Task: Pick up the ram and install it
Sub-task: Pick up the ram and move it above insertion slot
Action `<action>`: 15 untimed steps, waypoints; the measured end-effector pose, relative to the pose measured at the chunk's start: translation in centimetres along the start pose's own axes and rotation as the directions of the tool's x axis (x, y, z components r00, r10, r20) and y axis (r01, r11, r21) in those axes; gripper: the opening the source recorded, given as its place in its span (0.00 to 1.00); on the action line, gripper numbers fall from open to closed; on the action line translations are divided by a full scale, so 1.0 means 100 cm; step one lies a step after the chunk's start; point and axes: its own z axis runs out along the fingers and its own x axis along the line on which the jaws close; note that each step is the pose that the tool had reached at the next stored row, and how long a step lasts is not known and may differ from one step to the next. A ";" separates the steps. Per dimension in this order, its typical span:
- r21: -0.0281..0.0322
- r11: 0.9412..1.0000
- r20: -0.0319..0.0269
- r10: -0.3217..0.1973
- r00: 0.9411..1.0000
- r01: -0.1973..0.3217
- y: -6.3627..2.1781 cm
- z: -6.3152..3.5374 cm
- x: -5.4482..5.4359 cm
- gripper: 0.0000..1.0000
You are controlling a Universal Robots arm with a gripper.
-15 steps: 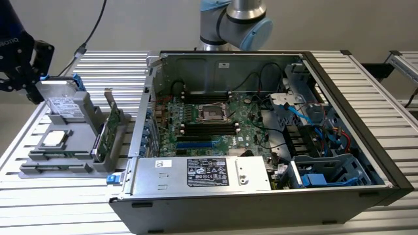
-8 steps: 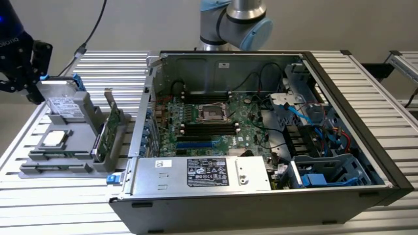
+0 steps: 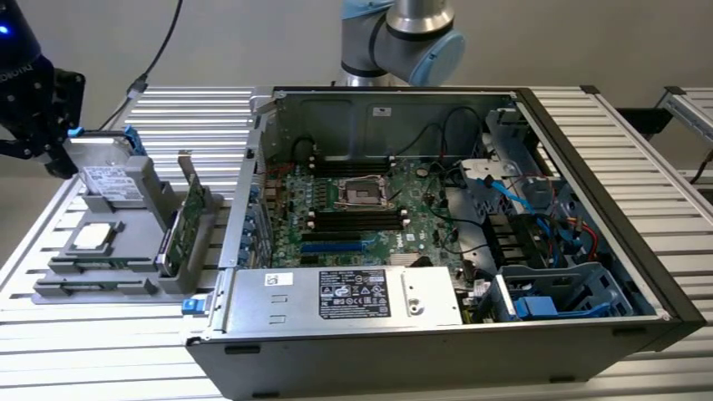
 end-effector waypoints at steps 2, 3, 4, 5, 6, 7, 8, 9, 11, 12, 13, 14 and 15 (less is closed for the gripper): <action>0.002 0.999 -0.001 -0.036 0.999 0.036 0.0000 0.0002 0.000 0.10; 0.003 0.999 -0.001 -0.054 0.999 0.054 0.0000 0.0003 0.000 0.10; 0.003 0.997 -0.001 -0.072 0.997 0.072 0.0000 0.0005 0.000 0.10; 0.004 0.996 -0.002 -0.090 0.996 0.090 0.0000 0.0006 0.000 0.10; 0.005 0.994 -0.002 -0.108 0.994 0.109 0.0000 0.0007 0.000 0.10; 0.006 0.992 -0.003 -0.127 0.992 0.127 0.0000 0.0008 0.000 0.12; 0.007 0.990 -0.003 -0.144 0.990 0.144 0.0000 0.0010 0.000 0.18; 0.008 0.987 -0.003 -0.164 0.987 0.164 0.0000 0.0011 0.000 0.18; 0.009 0.980 -0.004 -0.199 0.980 0.199 0.0000 0.0013 0.000 0.25; 0.010 0.976 -0.005 -0.217 0.976 0.217 0.0000 0.0014 0.000 0.25; 0.011 0.972 -0.005 -0.234 0.972 0.234 0.0000 0.0015 0.000 0.25; 0.012 0.968 -0.006 -0.252 0.968 0.252 0.0000 0.0016 0.000 0.25; 0.012 0.963 -0.006 -0.269 0.963 0.269 0.0000 0.0017 0.000 0.25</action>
